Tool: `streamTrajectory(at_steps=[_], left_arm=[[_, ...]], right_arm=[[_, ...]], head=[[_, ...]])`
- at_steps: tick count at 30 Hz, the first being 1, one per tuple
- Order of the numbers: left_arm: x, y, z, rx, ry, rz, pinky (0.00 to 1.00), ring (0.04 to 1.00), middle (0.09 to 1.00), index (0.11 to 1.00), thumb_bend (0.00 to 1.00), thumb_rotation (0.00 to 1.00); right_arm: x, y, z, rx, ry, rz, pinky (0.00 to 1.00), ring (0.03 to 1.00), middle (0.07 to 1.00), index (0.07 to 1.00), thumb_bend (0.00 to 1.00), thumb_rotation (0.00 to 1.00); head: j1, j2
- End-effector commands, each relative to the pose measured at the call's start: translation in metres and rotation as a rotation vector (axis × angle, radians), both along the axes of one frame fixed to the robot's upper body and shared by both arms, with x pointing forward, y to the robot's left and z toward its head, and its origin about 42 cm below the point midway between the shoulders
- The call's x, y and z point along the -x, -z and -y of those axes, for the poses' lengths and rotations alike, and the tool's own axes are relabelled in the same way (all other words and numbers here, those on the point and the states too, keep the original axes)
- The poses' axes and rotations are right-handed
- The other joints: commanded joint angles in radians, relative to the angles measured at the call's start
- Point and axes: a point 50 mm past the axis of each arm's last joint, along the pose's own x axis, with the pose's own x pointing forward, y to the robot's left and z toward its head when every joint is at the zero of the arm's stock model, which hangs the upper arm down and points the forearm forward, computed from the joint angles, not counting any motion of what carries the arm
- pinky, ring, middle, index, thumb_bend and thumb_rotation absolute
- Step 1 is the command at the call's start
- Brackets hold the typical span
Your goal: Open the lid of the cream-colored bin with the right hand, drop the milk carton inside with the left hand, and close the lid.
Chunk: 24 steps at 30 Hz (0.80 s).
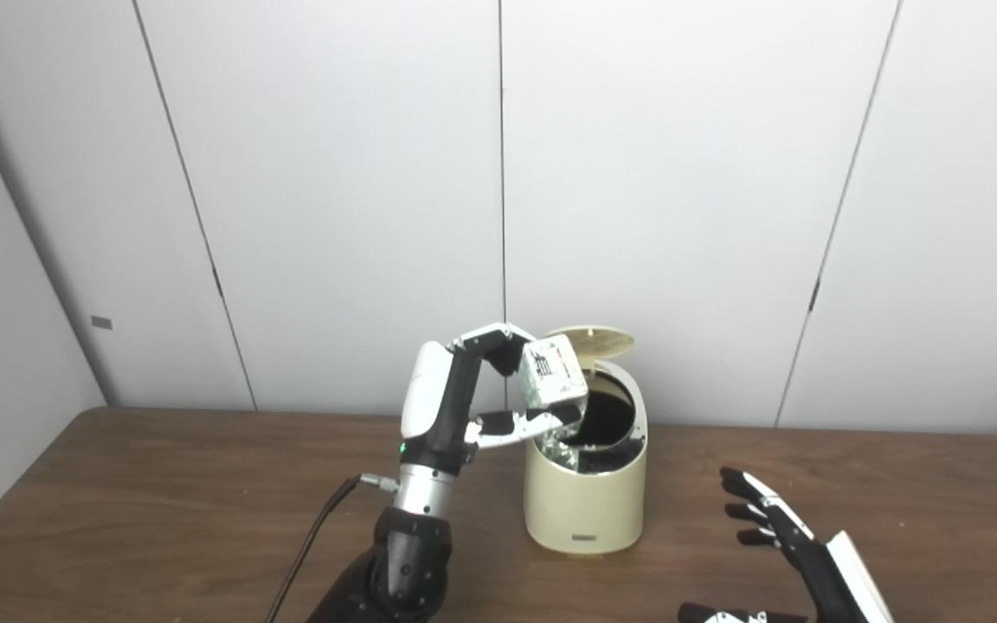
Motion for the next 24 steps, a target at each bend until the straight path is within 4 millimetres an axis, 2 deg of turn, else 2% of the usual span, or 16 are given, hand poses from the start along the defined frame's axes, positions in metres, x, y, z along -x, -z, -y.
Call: streamTrajectory(at_steps=[1,18,24], left_arm=[[-0.010,-0.036,0.009,0.057,0.019,0.123,0.47,0.488,0.481,0.497,0.52,0.00],[-0.016,-0.009,0.029,0.073,-0.003,0.048,0.47,0.481,0.480,0.498,0.52,0.00],[-0.016,-0.002,0.038,0.081,0.020,0.005,0.49,0.488,0.483,0.495,0.52,0.00]], right_arm=[[0.000,-0.016,-0.003,-0.009,0.003,0.074,0.72,0.817,0.876,0.879,0.71,0.31],[0.005,-0.015,-0.001,-0.018,0.022,0.092,0.70,0.803,0.871,0.872,0.71,0.29],[0.006,-0.012,0.003,-0.010,0.023,0.091,0.71,0.806,0.873,0.877,0.71,0.34]], head=[[-0.004,0.001],[-0.028,0.020],[-0.028,0.024]])
